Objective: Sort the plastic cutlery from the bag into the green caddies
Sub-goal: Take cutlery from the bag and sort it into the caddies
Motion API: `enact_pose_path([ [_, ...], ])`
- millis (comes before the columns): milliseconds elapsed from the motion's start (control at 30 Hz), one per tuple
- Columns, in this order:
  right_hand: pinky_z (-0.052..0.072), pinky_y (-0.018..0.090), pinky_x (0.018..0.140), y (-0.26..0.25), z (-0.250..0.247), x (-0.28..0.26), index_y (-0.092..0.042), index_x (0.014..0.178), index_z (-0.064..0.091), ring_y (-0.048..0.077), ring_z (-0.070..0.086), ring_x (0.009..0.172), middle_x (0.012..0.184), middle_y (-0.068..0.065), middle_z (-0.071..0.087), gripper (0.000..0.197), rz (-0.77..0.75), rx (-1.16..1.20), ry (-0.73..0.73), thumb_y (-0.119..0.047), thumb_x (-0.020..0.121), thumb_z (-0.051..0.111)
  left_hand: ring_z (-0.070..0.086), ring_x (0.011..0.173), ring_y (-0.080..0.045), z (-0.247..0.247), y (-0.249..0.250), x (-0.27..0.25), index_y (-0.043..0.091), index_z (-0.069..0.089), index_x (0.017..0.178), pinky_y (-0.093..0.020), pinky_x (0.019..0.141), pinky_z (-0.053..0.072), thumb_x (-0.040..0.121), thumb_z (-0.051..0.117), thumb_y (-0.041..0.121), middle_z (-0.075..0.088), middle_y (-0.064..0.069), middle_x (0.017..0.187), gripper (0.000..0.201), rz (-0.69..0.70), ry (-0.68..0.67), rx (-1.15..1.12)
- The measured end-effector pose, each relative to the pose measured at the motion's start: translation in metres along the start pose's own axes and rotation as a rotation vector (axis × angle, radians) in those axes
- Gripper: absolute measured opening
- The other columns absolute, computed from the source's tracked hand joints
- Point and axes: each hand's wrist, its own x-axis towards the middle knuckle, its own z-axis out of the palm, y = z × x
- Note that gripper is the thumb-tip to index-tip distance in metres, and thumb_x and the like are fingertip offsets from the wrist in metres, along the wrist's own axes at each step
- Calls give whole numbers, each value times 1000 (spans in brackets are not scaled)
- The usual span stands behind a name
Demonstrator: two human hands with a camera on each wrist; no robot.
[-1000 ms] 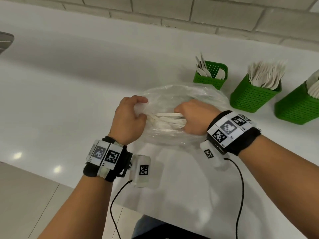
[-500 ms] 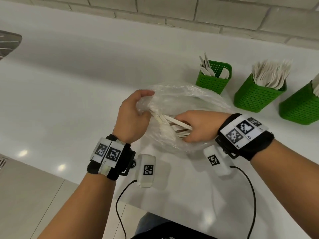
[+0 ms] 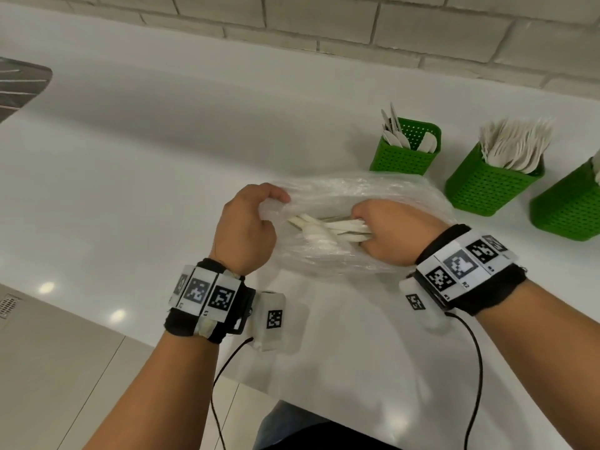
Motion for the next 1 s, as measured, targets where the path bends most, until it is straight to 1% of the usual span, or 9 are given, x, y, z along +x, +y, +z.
enact_pose_path([
  [67,44,32,64,-9,2,0,-20,98,58,23,60,81,89,0,60,12,-16,-71,102,-24,87,62,49,121,-15,9,19,-1,26,63,107,-32,104,39,78,59,17,56,0,124,31,31,48,8],
  [133,44,32,62,-22,8,0,-19,102,57,27,62,80,88,3,62,16,-83,-203,190,-23,86,59,38,133,-23,20,42,-8,26,66,111,-39,111,27,76,64,33,48,-7,137,36,178,107,149],
  [267,46,32,65,-24,15,0,-15,96,55,26,63,80,85,2,59,10,-85,-291,121,-21,88,51,34,135,-29,39,60,-23,15,64,123,-46,110,29,66,67,7,41,-15,142,58,500,7,151],
  [400,48,31,64,-15,17,-2,-18,103,59,25,63,81,90,3,63,23,-54,-236,58,-20,81,65,47,117,-23,47,49,-18,11,28,148,-38,95,45,72,71,18,51,-9,130,88,280,-398,191],
  [500,53,34,73,-10,15,-12,-18,116,50,23,62,91,104,0,60,43,39,-136,-7,-18,79,72,56,108,-27,49,40,-3,13,34,141,-37,90,46,76,68,31,60,-8,118,75,171,-616,605],
  [633,50,34,85,-4,-4,-31,-18,123,51,21,60,103,115,1,62,49,-19,-75,43,-23,79,72,52,114,-28,56,45,1,17,39,140,-41,98,42,76,66,39,54,-6,127,73,257,-626,615],
  [733,48,38,90,-6,-20,-47,-16,124,55,21,59,107,116,2,64,49,-57,61,137,-8,77,68,50,112,-29,73,59,3,14,41,137,-41,94,44,75,66,37,50,-9,127,70,329,-627,496],
  [867,49,40,86,2,-14,-61,-9,127,49,27,59,104,116,9,62,44,88,-134,116,-1,84,50,48,112,-28,97,60,1,13,42,132,-40,91,41,72,73,34,47,-7,125,71,250,-553,624],
  [1000,51,39,82,21,-1,-58,-11,135,41,28,58,105,122,8,54,55,204,-173,81,-4,82,57,57,103,-26,105,64,5,12,49,119,-39,89,41,82,68,34,52,-4,117,48,255,-504,699],
])
